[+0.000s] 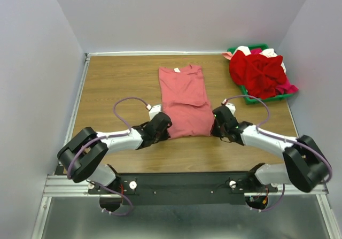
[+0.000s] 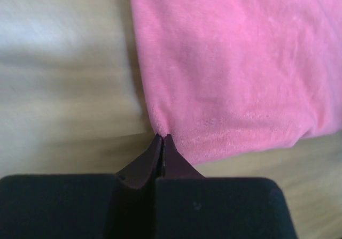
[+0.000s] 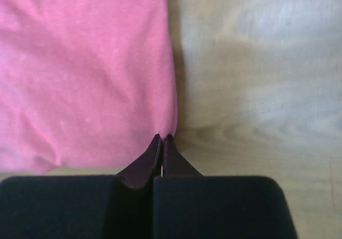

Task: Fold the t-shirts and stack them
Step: Fold the tshirt

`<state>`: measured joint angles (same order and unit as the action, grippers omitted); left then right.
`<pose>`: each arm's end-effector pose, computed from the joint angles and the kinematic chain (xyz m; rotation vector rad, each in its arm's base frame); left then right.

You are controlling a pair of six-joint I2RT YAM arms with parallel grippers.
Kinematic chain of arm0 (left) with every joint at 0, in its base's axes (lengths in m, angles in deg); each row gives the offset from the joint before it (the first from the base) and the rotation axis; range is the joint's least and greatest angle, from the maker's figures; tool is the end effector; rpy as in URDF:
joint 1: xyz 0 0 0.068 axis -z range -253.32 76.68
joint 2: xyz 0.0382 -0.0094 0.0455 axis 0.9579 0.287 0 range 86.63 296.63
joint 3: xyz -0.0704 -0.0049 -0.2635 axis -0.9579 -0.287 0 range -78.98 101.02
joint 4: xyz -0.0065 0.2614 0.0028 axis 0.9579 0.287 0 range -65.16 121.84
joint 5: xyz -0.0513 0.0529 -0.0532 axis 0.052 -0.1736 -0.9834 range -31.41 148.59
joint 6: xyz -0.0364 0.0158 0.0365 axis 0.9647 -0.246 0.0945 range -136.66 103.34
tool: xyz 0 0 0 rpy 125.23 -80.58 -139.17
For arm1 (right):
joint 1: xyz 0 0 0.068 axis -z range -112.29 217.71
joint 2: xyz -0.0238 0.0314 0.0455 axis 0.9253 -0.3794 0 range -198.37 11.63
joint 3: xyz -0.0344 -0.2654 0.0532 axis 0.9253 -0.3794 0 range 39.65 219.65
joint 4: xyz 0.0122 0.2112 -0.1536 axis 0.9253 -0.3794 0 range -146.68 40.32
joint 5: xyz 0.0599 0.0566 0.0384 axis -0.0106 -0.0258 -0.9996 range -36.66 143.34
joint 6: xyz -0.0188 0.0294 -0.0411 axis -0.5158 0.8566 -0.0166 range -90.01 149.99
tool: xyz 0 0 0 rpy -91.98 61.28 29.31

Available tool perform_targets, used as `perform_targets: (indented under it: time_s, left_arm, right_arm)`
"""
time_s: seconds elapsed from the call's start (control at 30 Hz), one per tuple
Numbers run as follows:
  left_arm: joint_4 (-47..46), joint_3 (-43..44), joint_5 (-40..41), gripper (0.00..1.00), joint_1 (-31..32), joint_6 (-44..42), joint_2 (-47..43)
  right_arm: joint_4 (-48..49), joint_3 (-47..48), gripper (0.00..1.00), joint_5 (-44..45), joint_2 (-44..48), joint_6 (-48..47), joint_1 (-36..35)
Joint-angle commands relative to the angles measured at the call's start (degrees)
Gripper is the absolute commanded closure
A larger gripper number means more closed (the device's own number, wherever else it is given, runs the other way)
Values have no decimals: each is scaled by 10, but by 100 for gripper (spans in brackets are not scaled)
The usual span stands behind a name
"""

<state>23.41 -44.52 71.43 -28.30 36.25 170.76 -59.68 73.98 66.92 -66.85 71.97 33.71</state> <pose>0.1961 -0.1852 0.1470 -0.2734 2.4379 -0.5241 0.2106 0.1319 0.1566 0.2697 2.4826 0.2626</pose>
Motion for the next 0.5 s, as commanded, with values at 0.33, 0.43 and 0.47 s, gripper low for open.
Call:
perform_targets:
  time_s: [0.33, 0.43, 0.47]
  left_arm:
    - [117, -82, 26, 100, 212, 152, -102]
    - [141, -56, 37, 100, 229, 164, -90]
    - [154, -50, 42, 100, 232, 164, -86]
  right_arm:
    - [-109, -162, 100, -99, 286, 81, -48]
    - [-121, -172, 99, -114, 307, 87, -51]
    - [-123, -174, 100, -114, 310, 88, -53]
